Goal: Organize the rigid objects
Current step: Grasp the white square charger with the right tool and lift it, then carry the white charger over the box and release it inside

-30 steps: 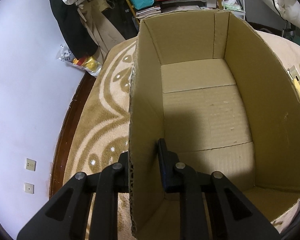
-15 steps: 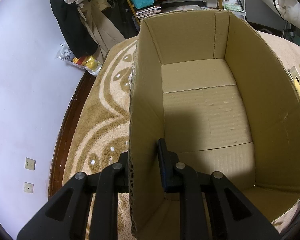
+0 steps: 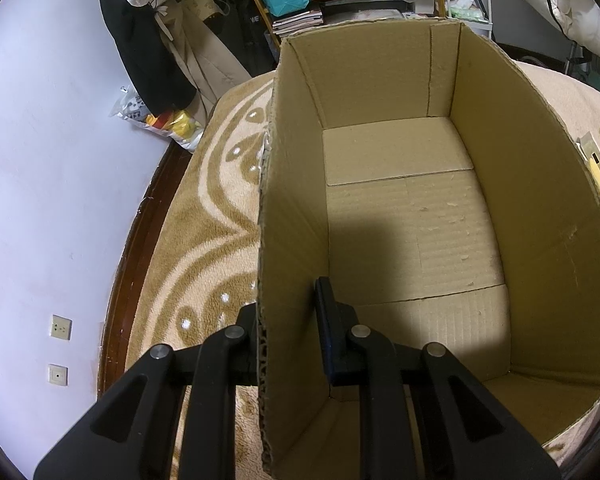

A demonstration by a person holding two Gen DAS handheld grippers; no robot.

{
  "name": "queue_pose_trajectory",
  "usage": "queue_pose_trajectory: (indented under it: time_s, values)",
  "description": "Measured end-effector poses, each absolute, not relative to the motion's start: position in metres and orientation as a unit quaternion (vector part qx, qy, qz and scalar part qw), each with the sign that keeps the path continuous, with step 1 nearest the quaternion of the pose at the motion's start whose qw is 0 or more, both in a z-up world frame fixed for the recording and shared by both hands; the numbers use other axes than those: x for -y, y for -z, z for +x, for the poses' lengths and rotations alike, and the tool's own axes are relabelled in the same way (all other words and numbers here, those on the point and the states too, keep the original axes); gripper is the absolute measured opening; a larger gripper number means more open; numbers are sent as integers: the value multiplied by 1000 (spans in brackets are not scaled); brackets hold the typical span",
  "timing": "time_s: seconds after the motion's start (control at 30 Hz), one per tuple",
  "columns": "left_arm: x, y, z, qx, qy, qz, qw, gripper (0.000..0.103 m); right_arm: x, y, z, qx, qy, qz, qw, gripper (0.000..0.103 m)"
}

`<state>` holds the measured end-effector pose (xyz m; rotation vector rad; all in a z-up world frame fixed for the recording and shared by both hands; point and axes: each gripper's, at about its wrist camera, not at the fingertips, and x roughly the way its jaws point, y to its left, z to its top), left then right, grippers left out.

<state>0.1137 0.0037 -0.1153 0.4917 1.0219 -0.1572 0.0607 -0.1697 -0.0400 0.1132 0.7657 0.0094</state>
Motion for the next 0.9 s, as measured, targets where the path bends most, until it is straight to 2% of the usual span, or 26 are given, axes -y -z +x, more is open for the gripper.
queue_pose_trajectory:
  time_s: [0.53, 0.9]
  values:
    - [-3, 116, 113, -484, 73, 233, 840, 18, 124, 12, 81, -311, -64, 48, 947, 68]
    - [-5, 116, 114, -485, 73, 227, 842, 18, 121, 25, 81, -318, -94, 71, 941, 68]
